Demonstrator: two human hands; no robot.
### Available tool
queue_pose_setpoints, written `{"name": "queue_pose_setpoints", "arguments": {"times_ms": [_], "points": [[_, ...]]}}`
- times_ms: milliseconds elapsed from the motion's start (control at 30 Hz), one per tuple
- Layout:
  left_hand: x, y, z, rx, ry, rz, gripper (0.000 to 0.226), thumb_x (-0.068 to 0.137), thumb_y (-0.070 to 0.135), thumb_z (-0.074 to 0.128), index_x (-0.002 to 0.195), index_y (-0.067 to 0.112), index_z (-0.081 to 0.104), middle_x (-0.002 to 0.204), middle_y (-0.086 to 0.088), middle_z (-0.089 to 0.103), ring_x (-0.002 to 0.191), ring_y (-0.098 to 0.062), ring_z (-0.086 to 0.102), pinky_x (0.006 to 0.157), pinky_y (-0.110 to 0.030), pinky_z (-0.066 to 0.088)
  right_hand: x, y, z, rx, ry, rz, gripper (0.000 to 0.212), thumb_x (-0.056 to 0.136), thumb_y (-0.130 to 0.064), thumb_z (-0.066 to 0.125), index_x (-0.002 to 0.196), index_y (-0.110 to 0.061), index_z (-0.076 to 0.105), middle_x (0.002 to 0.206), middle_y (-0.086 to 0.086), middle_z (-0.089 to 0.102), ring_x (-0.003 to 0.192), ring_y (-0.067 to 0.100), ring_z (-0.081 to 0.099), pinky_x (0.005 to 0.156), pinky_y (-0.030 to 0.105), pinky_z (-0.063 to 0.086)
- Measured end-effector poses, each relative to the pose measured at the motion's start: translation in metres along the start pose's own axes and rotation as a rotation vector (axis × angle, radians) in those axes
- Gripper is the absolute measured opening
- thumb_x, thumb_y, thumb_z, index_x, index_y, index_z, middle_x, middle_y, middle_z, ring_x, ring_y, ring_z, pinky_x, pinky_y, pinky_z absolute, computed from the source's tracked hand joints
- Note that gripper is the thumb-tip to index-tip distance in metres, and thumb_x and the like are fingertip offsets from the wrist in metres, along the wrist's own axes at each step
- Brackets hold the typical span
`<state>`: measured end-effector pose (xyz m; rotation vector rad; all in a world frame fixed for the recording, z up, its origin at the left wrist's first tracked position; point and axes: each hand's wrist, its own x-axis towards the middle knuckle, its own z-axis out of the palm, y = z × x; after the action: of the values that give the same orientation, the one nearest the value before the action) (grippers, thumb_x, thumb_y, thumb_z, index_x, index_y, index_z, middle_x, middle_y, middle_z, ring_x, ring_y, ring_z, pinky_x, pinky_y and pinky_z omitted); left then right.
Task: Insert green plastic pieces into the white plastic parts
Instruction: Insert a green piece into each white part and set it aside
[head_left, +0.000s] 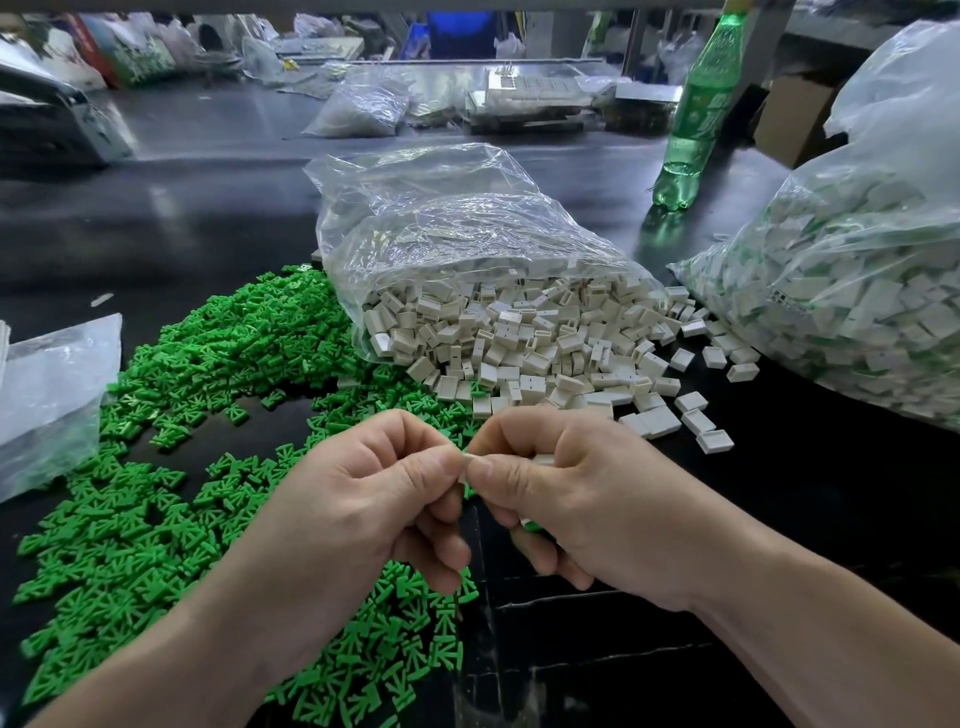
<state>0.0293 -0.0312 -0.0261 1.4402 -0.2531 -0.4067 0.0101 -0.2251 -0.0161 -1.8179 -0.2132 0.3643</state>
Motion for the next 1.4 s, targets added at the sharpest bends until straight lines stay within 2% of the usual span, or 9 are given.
{"name": "queue_pose_setpoints", "arguments": {"times_ms": [167, 533, 667, 767, 833, 900, 1033, 1233, 1400], "points": [[0.002, -0.002, 0.004, -0.079, 0.022, 0.057, 0.020, 0.076, 0.032, 0.072, 0.078, 0.013, 0.067, 0.067, -0.012, 0.061, 0.053, -0.026, 0.061, 0.048, -0.031, 0.051, 0.001, -0.001, 0.004, 0.109, 0.036, -0.014, 0.025, 0.087, -0.052, 0.062, 0.082, -0.027, 0.065, 0.068, 0.007, 0.061, 0.052, 0.025, 0.053, 0.041, 0.025, 0.040], [0.002, -0.009, 0.003, -0.007, 0.000, 0.078, 0.028, 0.073, 0.041, 0.077, 0.080, 0.017, 0.066, 0.065, -0.005, 0.058, 0.053, -0.019, 0.057, 0.049, -0.027, 0.048, -0.001, -0.004, 0.005, 0.393, 0.023, -0.008, 0.015, 0.090, -0.031, 0.063, 0.083, -0.019, 0.069, 0.067, -0.003, 0.057, 0.045, 0.012, 0.050, 0.034, 0.018, 0.034], [0.006, -0.011, 0.001, 0.043, 0.085, 0.139, 0.043, 0.074, 0.057, 0.073, 0.096, 0.019, 0.070, 0.091, -0.016, 0.070, 0.084, -0.033, 0.068, 0.076, -0.048, 0.054, -0.002, -0.007, 0.007, 0.368, -0.009, 0.019, 0.013, 0.093, -0.029, 0.064, 0.083, -0.022, 0.068, 0.069, -0.002, 0.058, 0.047, 0.014, 0.051, 0.035, 0.018, 0.034], [0.007, -0.008, 0.005, -0.252, 0.053, 0.114, 0.067, 0.084, 0.069, 0.052, 0.108, 0.008, 0.069, 0.115, -0.024, 0.066, 0.107, -0.041, 0.064, 0.087, -0.052, 0.053, -0.004, -0.010, 0.016, 0.324, -0.054, 0.040, 0.016, 0.095, -0.027, 0.064, 0.080, -0.025, 0.067, 0.070, -0.002, 0.059, 0.046, 0.013, 0.052, 0.035, 0.019, 0.036], [0.003, -0.003, 0.013, -0.428, -0.065, 0.007, 0.080, 0.088, 0.072, 0.043, 0.113, -0.001, 0.066, 0.122, -0.029, 0.063, 0.105, -0.045, 0.065, 0.073, -0.050, 0.058, -0.007, -0.012, 0.026, 0.241, -0.095, 0.053, 0.019, 0.097, -0.029, 0.063, 0.078, -0.029, 0.067, 0.069, -0.004, 0.060, 0.047, 0.011, 0.054, 0.036, 0.021, 0.039], [-0.002, -0.005, 0.021, -0.386, -0.077, -0.058, 0.084, 0.084, 0.076, 0.044, 0.104, -0.002, 0.069, 0.118, -0.027, 0.066, 0.093, -0.046, 0.069, 0.060, -0.054, 0.057, -0.008, -0.014, 0.036, 0.153, -0.115, 0.064, 0.021, 0.098, -0.034, 0.061, 0.078, -0.035, 0.068, 0.067, -0.007, 0.061, 0.049, 0.011, 0.057, 0.038, 0.023, 0.042], [-0.004, -0.011, 0.028, -0.241, 0.119, -0.011, 0.072, 0.085, 0.067, 0.044, 0.077, 0.002, 0.072, 0.100, -0.027, 0.072, 0.083, -0.048, 0.070, 0.068, -0.073, 0.048, -0.008, -0.018, 0.043, 0.075, -0.063, 0.079, 0.014, 0.100, -0.034, 0.057, 0.092, -0.031, 0.067, 0.060, -0.004, 0.061, 0.045, 0.007, 0.056, 0.039, 0.021, 0.043], [-0.009, 0.001, 0.035, -0.169, 0.181, 0.108, 0.065, 0.096, 0.053, 0.040, 0.081, -0.009, 0.051, 0.082, -0.048, 0.046, 0.066, -0.062, 0.046, 0.061, -0.042, 0.049, -0.012, -0.022, 0.048, 0.067, -0.038, 0.065, 0.013, 0.101, -0.028, 0.055, 0.103, -0.032, 0.067, 0.053, -0.010, 0.060, 0.041, 0.002, 0.055, 0.037, 0.013, 0.040], [-0.013, 0.009, 0.036, -0.194, 0.102, 0.119, 0.057, 0.108, 0.030, 0.020, 0.074, -0.006, 0.050, 0.073, -0.039, 0.049, 0.061, -0.033, 0.051, 0.049, -0.022, 0.051, -0.010, -0.023, 0.041, 0.095, -0.069, 0.053, 0.019, 0.101, -0.028, 0.058, 0.087, -0.033, 0.069, 0.056, -0.007, 0.059, 0.045, 0.007, 0.056, 0.037, 0.017, 0.041]]}}
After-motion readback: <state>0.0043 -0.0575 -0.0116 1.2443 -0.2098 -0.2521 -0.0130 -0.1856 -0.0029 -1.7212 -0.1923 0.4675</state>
